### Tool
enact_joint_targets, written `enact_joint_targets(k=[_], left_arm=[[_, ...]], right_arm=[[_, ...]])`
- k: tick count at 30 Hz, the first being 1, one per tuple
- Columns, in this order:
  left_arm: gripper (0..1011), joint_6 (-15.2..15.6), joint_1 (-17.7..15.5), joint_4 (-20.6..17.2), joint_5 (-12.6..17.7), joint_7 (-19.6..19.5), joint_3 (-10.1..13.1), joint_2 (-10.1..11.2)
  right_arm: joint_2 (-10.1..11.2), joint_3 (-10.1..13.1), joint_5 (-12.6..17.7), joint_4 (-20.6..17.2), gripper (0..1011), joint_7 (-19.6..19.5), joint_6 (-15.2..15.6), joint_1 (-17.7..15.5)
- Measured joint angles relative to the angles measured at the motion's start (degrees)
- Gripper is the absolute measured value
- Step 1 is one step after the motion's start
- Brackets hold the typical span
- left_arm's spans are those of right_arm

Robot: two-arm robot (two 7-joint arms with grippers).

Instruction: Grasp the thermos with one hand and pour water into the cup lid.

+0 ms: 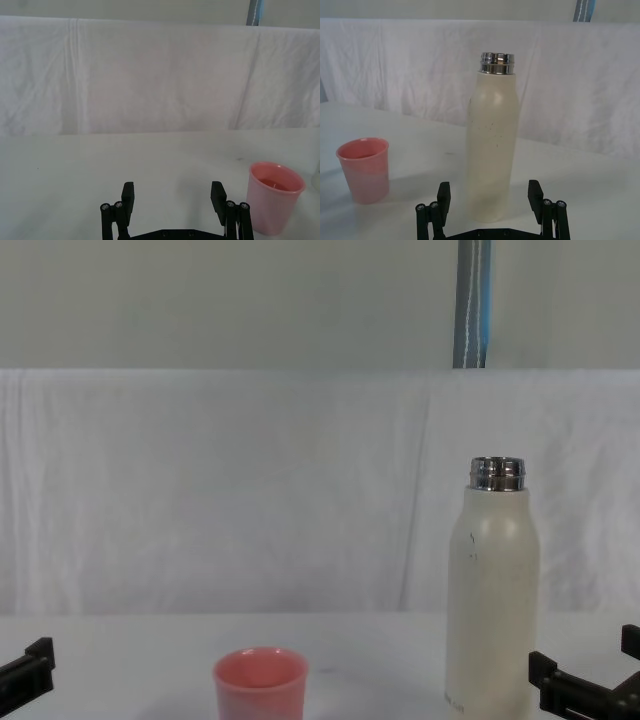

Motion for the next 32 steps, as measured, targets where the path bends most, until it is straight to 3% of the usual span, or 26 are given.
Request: enact_joint_targets(k=[32], left_arm=[[1001, 0.00, 0.00, 0.00, 0.00, 0.00, 0.00, 0.00]], right_arm=[[0.00, 0.00, 0.00, 0.00, 1001, 0.00, 0.00, 0.00]])
